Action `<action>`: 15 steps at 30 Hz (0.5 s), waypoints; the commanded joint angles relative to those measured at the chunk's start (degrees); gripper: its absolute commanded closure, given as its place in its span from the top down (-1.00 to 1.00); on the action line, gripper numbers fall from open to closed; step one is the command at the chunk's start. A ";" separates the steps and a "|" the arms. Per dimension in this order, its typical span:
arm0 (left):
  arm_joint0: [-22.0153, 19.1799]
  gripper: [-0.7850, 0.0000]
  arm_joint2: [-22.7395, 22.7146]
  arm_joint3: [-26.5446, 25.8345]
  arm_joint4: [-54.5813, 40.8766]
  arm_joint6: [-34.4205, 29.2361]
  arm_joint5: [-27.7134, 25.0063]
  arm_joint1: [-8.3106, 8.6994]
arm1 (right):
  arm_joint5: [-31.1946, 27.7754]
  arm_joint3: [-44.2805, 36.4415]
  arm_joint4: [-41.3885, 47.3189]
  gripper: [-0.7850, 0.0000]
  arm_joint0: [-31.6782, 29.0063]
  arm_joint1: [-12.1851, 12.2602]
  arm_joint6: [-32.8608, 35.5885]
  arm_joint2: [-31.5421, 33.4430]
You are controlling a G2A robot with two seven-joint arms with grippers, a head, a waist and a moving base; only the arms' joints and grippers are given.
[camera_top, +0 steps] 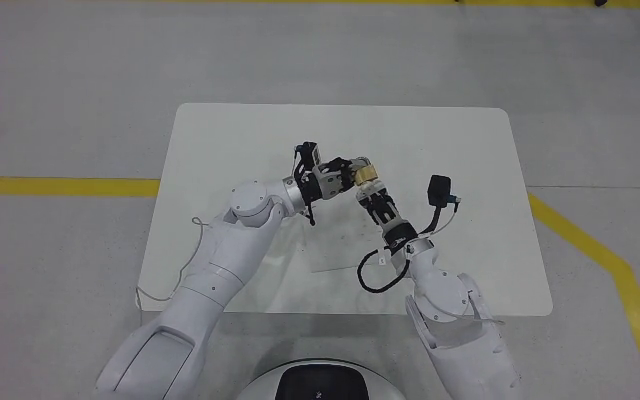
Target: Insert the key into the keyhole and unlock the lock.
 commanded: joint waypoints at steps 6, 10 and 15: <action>0.41 -1.00 -0.22 -0.15 -0.87 -0.53 0.22 0.14 | -0.54 -1.05 -0.67 -0.13 -1.03 -0.02 -0.44 0.06; 0.73 -1.00 -0.38 -0.42 -0.88 -0.62 0.28 0.30 | -0.87 -1.67 -0.86 -0.21 -1.70 -0.04 -0.73 0.07; 1.40 -1.00 -1.32 -1.28 -0.41 1.15 -1.04 0.64 | -1.01 -2.62 -0.72 -0.26 -2.87 -0.05 -1.05 0.34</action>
